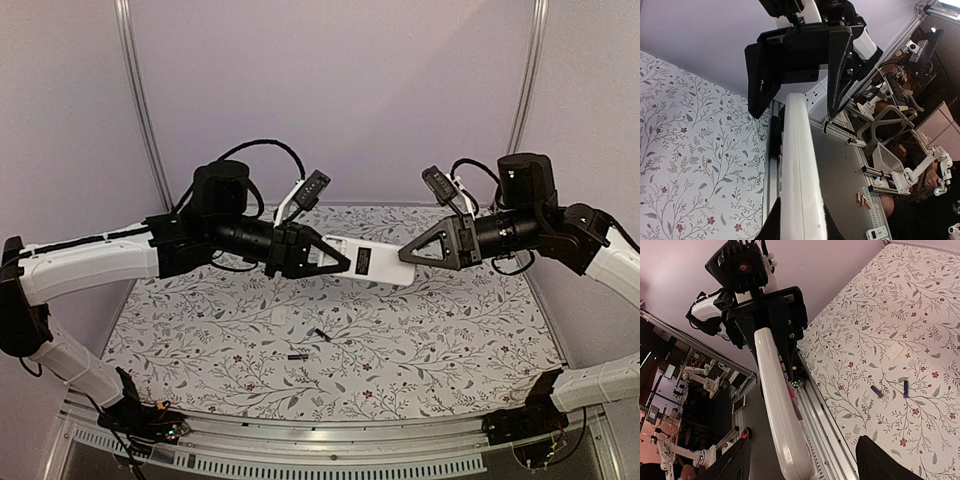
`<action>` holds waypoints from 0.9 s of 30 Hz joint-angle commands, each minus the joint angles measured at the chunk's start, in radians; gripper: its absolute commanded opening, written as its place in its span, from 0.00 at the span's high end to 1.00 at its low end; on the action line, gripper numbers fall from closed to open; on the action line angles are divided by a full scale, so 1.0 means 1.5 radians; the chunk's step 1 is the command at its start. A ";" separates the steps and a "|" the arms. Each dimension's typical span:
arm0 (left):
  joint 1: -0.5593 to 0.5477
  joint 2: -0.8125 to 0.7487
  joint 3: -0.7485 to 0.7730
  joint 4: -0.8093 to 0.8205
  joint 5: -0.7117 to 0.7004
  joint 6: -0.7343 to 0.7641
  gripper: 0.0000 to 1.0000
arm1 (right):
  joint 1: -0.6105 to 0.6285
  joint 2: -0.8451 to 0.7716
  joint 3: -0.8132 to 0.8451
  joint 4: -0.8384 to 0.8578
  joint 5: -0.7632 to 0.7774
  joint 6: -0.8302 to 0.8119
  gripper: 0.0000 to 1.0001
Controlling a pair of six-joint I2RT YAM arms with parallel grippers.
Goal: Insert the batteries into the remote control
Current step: Pass from the right arm to the left, then pass from the left arm to the right
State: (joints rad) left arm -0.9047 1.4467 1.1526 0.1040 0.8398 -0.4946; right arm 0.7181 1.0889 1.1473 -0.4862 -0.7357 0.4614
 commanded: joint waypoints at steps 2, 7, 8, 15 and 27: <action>0.004 0.008 0.038 -0.257 0.040 0.148 1.00 | 0.020 0.035 0.048 -0.199 -0.062 -0.090 0.29; -0.008 0.027 0.067 -0.316 0.046 0.181 1.00 | 0.048 0.074 0.085 -0.284 -0.063 -0.142 0.36; -0.010 0.030 0.070 -0.319 0.048 0.182 1.00 | 0.053 0.080 0.088 -0.295 -0.061 -0.154 0.36; -0.020 0.061 0.092 -0.321 0.075 0.172 1.00 | 0.091 0.122 0.097 -0.304 -0.057 -0.182 0.43; -0.037 0.096 0.112 -0.297 0.092 0.148 1.00 | 0.125 0.155 0.094 -0.242 -0.088 -0.179 0.61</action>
State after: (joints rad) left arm -0.9497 1.5677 1.2961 -0.3679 0.9817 -0.2577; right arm 0.8837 1.3087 1.2705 -0.9108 -0.8139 0.1944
